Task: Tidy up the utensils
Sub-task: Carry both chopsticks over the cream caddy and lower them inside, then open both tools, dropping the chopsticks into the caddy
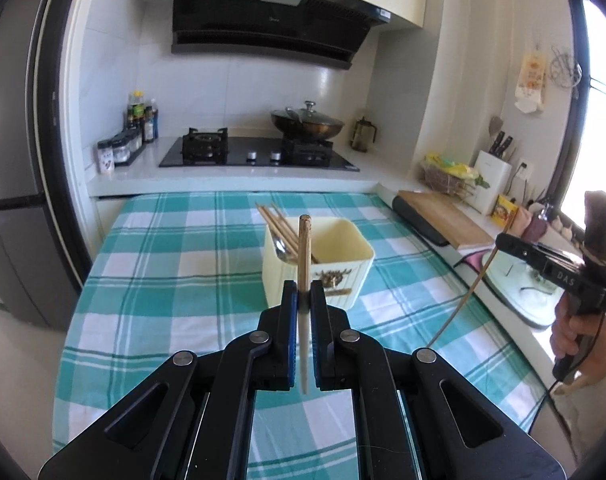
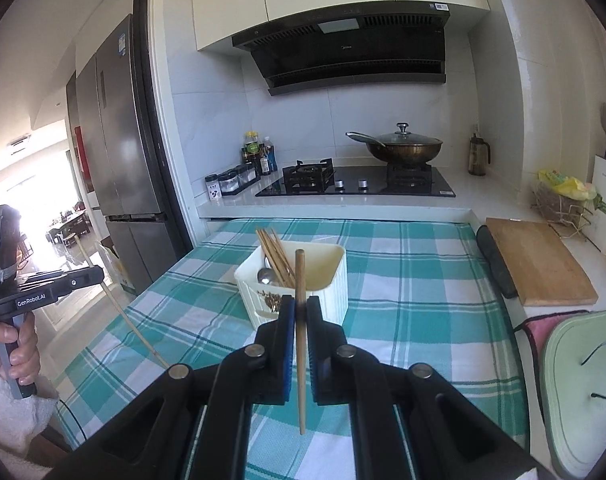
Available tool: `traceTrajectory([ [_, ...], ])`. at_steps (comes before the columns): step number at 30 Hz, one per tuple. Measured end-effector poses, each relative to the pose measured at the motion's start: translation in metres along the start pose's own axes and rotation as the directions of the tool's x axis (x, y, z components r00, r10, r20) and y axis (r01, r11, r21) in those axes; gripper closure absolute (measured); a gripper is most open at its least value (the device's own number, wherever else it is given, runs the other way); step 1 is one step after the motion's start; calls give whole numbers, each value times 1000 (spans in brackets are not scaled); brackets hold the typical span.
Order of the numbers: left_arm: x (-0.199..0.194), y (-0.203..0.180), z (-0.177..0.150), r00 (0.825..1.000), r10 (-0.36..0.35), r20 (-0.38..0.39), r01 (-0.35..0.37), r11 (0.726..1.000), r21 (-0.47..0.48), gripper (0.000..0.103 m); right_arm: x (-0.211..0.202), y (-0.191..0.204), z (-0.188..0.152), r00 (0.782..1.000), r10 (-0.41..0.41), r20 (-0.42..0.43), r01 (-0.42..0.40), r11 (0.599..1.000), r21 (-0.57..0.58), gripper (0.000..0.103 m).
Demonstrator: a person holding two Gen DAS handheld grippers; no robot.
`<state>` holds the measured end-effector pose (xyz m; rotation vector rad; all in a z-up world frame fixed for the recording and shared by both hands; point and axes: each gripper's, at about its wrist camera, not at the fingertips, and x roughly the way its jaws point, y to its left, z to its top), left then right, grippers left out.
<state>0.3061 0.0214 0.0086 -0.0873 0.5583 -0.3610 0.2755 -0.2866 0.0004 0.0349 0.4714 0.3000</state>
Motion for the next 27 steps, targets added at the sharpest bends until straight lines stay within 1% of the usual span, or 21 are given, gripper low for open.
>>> traceTrajectory([
  [2, -3, -1, 23, 999, 2, 49, -2, 1000, -5, 99, 3, 1, 14, 1000, -8, 19, 9, 1000, -18, 97],
  [4, -5, -4, 46, 994, 4, 109, -3, 1000, -8, 99, 9, 4, 36, 998, -21, 53, 24, 998, -53, 97],
  [7, 4, -6, 79, 978, 18, 209, -14, 1000, -25, 99, 17, 10, 67, 991, -43, 129, 55, 994, -90, 97],
  [9, 21, -8, 96, 966, 52, 253, -46, 998, -31, 99, 24, 14, 87, 980, -49, 195, 69, 993, -96, 97],
  [10, 33, -8, 102, 964, 65, 258, -57, 998, -37, 99, 29, 16, 96, 972, -51, 228, 75, 992, -98, 97],
  [11, 48, -7, 107, 966, 69, 249, -60, 997, -44, 99, 35, 18, 102, 966, -50, 253, 78, 992, -101, 97],
  [12, 65, -5, 110, 971, 78, 227, -68, 996, -52, 99, 44, 20, 108, 961, -43, 274, 75, 992, -105, 97],
  [13, 82, -2, 112, 976, 87, 199, -77, 995, -59, 99, 57, 20, 113, 960, -41, 277, 74, 991, -112, 97],
  [15, 119, 4, 109, 988, 97, 118, -89, 993, -74, 99, 86, 19, 118, 968, -57, 242, 89, 988, -122, 97],
  [17, 152, 12, 102, 995, 94, 33, -91, 992, -93, 99, 118, 14, 118, 982, -69, 175, 92, 988, -128, 97],
  [18, 168, 16, 98, 996, 89, -11, -90, 991, -102, 99, 138, 11, 115, 989, -77, 127, 93, 987, -132, 97],
  [20, 193, 22, 88, 993, 90, -79, -98, 989, -112, 99, 172, 5, 109, 998, -64, 19, 66, 989, -130, 97],
  [22, 210, 25, 78, 988, 92, -127, -106, 988, -109, 99, 206, 0, 99, 994, -68, -89, 57, 991, -121, 97],
  [24, 218, 27, 70, 983, 104, -149, -120, 987, -103, 98, 231, -1, 91, 984, -37, -176, 17, 993, -115, 96],
  [25, 219, 28, 69, 983, 105, -153, -122, 987, -103, 96, 241, 0, 87, 977, -30, -211, 6, 994, -112, 95],
  [26, 219, 28, 68, 983, 100, -156, -117, 988, -106, 87, 245, 0, 84, 974, -22, -227, -2, 994, -106, 94],
  [27, 214, 29, 67, 984, 91, -153, -109, 988, -110, 68, 247, 2, 82, 973, -11, -231, -12, 995, -96, 93],
])
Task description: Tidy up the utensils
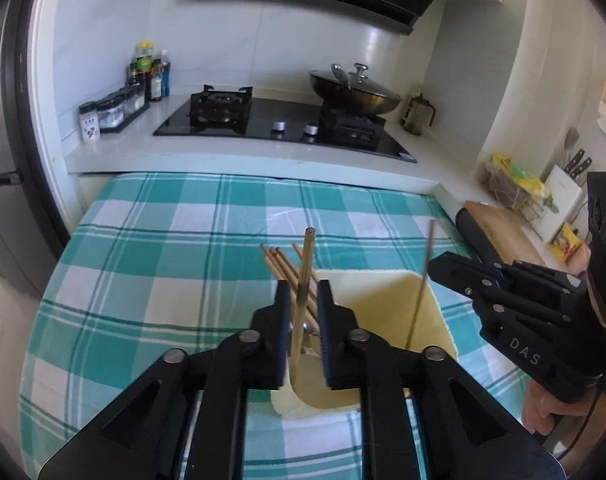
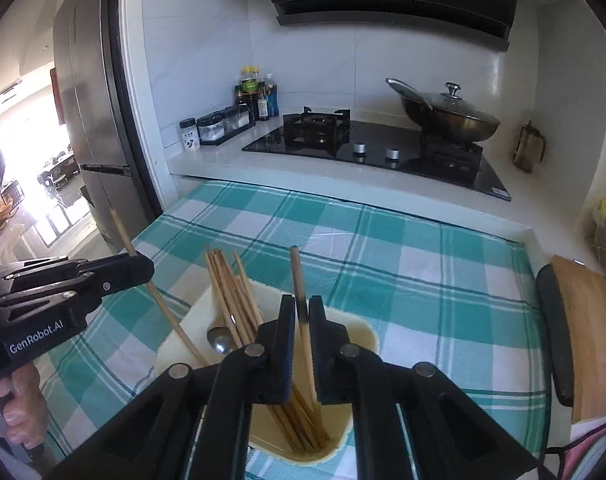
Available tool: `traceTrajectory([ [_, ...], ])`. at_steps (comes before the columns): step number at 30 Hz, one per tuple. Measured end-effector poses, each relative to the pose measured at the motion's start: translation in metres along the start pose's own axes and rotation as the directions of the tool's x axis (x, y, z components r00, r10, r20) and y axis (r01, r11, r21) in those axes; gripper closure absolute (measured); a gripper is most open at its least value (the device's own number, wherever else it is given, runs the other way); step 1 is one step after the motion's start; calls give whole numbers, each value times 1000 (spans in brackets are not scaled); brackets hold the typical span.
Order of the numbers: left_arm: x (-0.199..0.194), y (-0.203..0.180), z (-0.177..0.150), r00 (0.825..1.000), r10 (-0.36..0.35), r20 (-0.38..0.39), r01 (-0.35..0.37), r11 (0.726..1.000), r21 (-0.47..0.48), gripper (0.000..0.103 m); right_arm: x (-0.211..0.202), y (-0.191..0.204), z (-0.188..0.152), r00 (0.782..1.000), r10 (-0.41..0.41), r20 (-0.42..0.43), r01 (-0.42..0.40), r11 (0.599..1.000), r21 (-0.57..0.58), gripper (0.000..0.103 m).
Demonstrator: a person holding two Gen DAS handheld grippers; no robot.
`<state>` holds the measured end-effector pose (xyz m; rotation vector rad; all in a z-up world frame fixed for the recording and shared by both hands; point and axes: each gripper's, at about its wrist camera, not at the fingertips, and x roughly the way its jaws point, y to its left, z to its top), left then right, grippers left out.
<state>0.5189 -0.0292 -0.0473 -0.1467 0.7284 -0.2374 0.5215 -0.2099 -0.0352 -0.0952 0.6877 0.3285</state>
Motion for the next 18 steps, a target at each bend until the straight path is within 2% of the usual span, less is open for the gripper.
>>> traceTrajectory([
  [1, -7, 1, 0, 1000, -4, 12, 4, 1000, 1, 56, -3, 1, -1, 1000, 4, 10, -4, 1000, 9, 89],
  [2, -18, 1, 0, 999, 0, 33, 0, 1000, 6, 36, -8, 2, 0, 1000, 12, 29, -12, 1000, 20, 77],
  [3, -33, 1, 0, 998, 4, 67, -5, 1000, 17, 25, -19, 2, 1, 998, 17, 60, -19, 999, 32, 67],
  [4, -49, 1, -1, 995, -1, 100, -2, 1000, 31, 21, -33, 4, 0, 995, 18, 98, -22, 999, 40, 65],
  [6, -82, -1, -5, 988, -20, 151, 11, 998, 57, 2, -64, 9, 2, 986, 11, 168, -17, 999, 35, 62],
  [7, -98, -2, -8, 985, -27, 172, 16, 998, 67, 0, -77, 11, 6, 981, 7, 192, -13, 999, 30, 59],
  [9, -128, -6, -19, 979, -32, 202, 14, 996, 88, 1, -119, 15, -1, 966, -5, 258, -2, 1000, 26, 42],
  [11, -151, -9, -38, 975, -11, 224, -11, 995, 95, 0, -155, 21, -14, 951, -5, 308, -5, 999, 32, 36],
  [13, -171, -10, -66, 971, -9, 240, -8, 997, 71, 0, -182, 27, -33, 945, -8, 326, -7, 999, 46, 28],
  [15, -180, -10, -98, 979, -14, 203, 7, 999, 34, 0, -199, 31, -59, 947, -26, 319, 3, 997, 73, 19],
  [17, -179, -13, -127, 991, 11, 136, -14, 1000, 21, 0, -208, 37, -93, 957, -55, 286, 25, 994, 108, 18],
  [18, -180, -17, -143, 992, 47, 119, -49, 999, 18, 0, -210, 40, -109, 961, -71, 266, 38, 991, 125, 18],
])
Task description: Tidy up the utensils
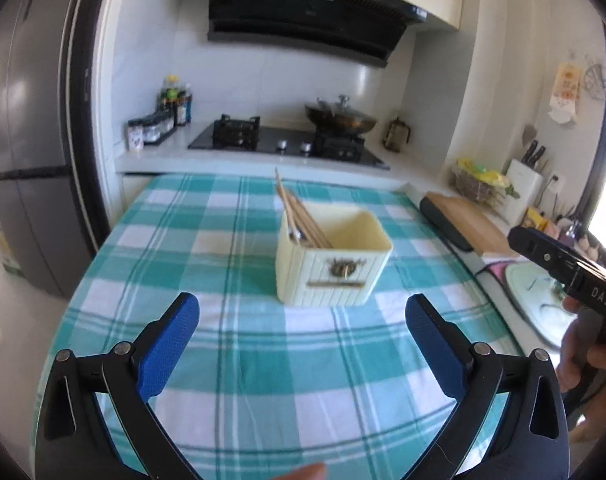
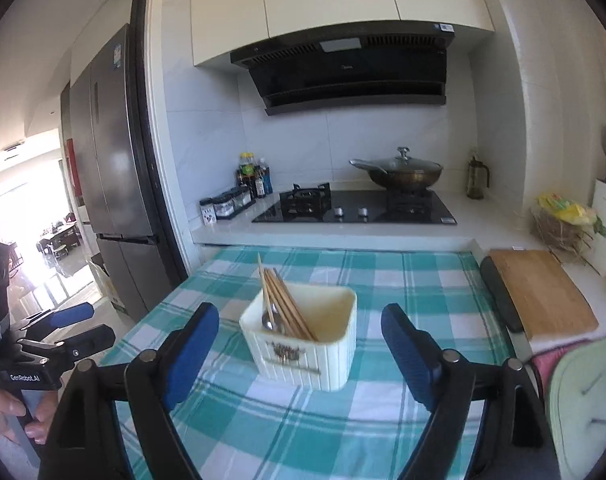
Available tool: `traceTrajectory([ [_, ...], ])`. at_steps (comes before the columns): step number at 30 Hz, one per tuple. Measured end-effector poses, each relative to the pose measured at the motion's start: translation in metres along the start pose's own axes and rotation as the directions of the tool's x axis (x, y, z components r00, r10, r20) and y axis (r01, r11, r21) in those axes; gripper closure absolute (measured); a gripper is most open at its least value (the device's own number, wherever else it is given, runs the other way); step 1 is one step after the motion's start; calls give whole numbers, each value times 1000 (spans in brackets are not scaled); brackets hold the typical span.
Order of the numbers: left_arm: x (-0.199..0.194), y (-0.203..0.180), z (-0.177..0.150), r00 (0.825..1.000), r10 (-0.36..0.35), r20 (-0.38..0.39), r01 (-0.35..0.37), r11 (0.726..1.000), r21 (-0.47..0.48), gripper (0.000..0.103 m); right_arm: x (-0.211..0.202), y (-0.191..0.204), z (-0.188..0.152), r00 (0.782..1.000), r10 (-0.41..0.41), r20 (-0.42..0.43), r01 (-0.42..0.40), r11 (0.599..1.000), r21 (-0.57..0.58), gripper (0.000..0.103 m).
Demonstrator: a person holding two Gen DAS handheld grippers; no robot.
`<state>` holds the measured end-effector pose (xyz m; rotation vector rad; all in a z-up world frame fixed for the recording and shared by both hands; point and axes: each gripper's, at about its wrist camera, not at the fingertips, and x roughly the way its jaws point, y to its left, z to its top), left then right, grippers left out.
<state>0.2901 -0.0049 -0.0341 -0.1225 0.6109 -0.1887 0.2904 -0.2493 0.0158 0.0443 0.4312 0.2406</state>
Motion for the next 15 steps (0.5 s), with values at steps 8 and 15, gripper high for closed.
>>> traceTrajectory([
  [8, -32, -34, -41, 989, 149, -1, -149, 988, 45, 0, -39, 9, -98, 983, -113, -148, 123, 990, 62, 13],
  [15, -53, -44, -39, 979, 200, 42, -202, 978, 53, 0, -79, 29, -77, 980, -185, -74, 186, 982, 7, 13],
])
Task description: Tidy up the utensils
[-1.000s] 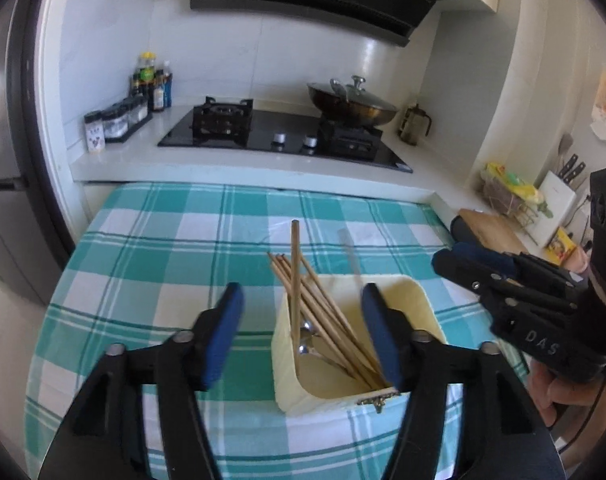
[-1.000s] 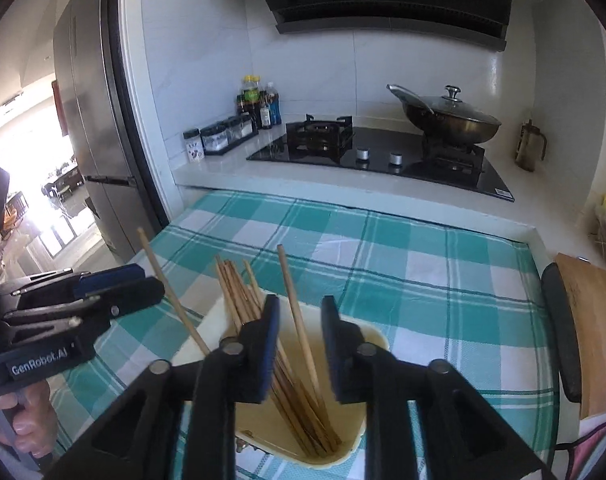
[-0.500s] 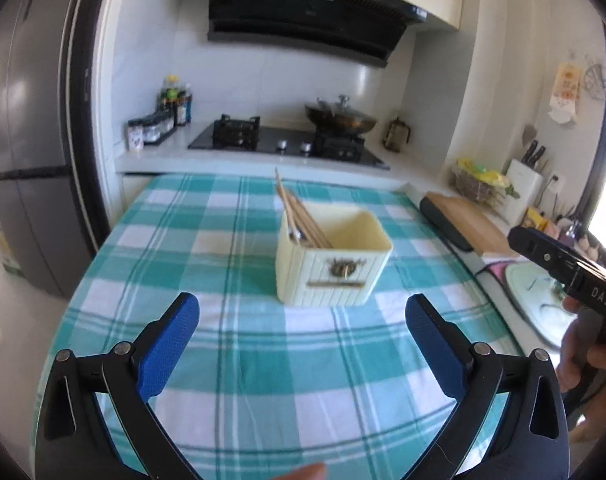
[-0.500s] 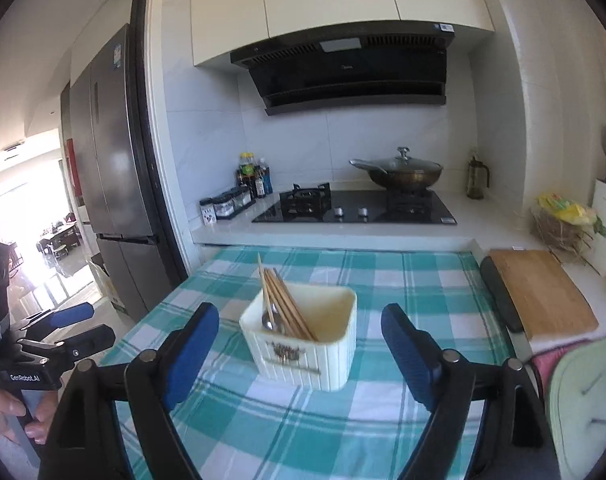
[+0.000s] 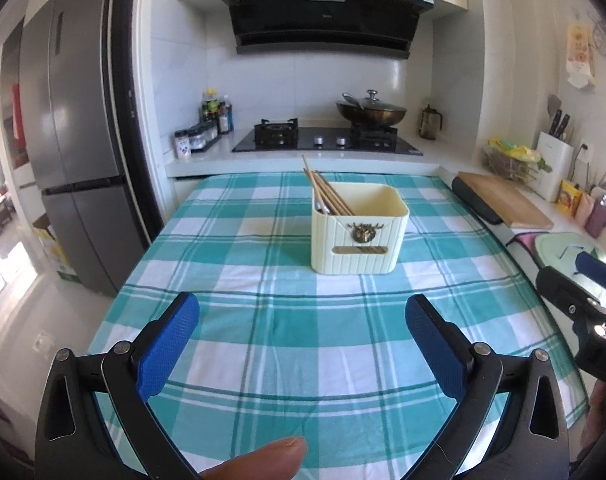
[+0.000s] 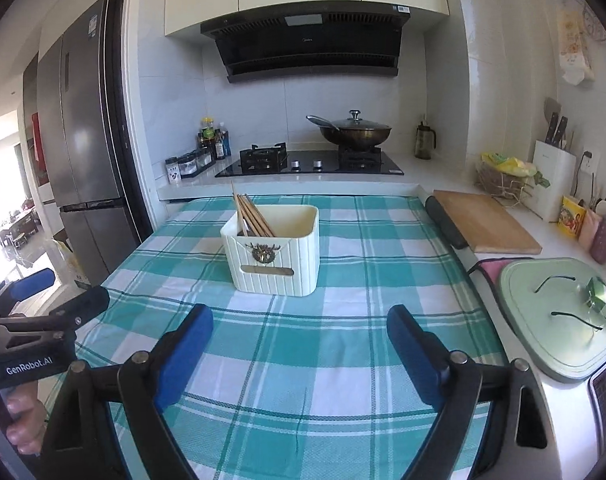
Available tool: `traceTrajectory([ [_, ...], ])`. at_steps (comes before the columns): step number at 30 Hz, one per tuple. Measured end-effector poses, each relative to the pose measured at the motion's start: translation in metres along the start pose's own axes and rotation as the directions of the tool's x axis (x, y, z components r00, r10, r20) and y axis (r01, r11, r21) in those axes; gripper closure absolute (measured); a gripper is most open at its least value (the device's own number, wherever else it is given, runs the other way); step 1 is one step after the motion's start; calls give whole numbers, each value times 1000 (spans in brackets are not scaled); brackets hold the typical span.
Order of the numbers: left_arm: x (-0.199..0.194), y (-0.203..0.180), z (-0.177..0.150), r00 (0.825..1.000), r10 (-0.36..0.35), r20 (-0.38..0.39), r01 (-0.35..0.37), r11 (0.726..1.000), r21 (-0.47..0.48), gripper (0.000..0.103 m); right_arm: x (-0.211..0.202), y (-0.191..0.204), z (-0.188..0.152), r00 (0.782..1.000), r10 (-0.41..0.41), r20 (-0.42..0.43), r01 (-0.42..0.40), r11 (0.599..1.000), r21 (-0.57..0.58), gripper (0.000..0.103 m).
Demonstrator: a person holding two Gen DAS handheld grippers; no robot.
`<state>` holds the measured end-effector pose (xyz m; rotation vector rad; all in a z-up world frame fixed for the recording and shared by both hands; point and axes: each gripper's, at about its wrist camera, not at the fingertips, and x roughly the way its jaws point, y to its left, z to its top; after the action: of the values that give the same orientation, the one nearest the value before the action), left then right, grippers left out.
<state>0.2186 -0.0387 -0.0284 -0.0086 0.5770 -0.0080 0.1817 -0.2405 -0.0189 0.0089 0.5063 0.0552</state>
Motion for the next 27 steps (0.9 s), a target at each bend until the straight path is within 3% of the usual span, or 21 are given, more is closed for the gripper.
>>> traceTrajectory([
  [10, -18, 9, 1, 1000, 23, -2, -23, 1000, 0, 0, -24, 12, 8, 999, -18, 40, 20, 999, -39, 12],
  [27, -27, 14, 3, 998, 52, 28, -53, 999, 7, 0, -30, 21, 9, 999, 2, 50, 1, 998, -68, 13],
])
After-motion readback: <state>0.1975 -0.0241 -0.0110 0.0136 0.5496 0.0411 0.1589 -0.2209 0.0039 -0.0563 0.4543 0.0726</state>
